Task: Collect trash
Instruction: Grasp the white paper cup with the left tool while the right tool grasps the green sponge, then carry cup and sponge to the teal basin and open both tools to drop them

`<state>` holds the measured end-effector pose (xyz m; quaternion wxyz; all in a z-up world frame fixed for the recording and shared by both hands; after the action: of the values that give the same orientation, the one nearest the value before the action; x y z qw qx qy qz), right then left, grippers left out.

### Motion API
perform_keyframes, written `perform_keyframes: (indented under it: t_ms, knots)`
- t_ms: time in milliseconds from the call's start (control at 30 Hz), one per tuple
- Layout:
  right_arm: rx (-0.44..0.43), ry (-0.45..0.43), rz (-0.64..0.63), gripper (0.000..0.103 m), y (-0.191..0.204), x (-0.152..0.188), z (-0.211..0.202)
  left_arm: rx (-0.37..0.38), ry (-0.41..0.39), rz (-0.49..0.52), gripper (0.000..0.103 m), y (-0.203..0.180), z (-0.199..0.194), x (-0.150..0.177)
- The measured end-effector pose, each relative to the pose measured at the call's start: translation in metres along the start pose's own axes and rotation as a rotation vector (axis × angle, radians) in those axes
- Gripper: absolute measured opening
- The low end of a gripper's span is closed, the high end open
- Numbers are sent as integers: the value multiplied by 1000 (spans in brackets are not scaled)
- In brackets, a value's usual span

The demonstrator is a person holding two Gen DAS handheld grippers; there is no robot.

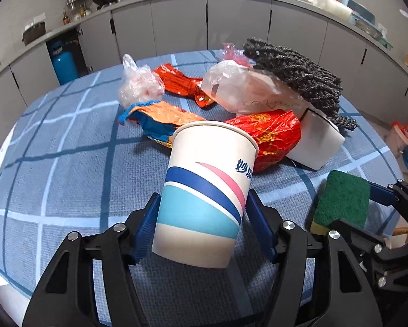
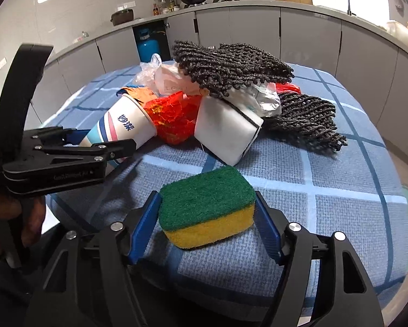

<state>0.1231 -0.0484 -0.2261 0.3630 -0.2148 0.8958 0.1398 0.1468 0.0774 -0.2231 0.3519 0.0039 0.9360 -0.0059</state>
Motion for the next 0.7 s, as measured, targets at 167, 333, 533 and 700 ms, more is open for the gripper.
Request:
perform_keyframes:
  t_ms: [167, 333, 533, 700]
  knots:
    - [7, -44, 0, 65, 1, -6, -12, 4, -28, 17, 62, -3, -16, -3]
    - [27, -96, -6, 65, -2, -14, -28, -28, -90, 28, 62, 1, -42, -15]
    - [100, -164, 44, 65, -36, -27, -57, -54, -165, 77, 62, -18, -61, -43]
    - [209, -203, 106, 65, -85, -30, -81, -8, -209, 147, 62, -63, -60, -74]
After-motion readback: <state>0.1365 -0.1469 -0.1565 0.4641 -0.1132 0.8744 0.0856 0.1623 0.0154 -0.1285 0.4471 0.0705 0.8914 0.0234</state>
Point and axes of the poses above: each gripper's, at about its wrist camera, not at the fingertips, and z roughly the way its jaws point, y to its left, x to its underside, the point moved 8 cm from there along z, roughly the way its jaws point, and after that the axes turned 3 degrees about -z, right-handed, at the moved point
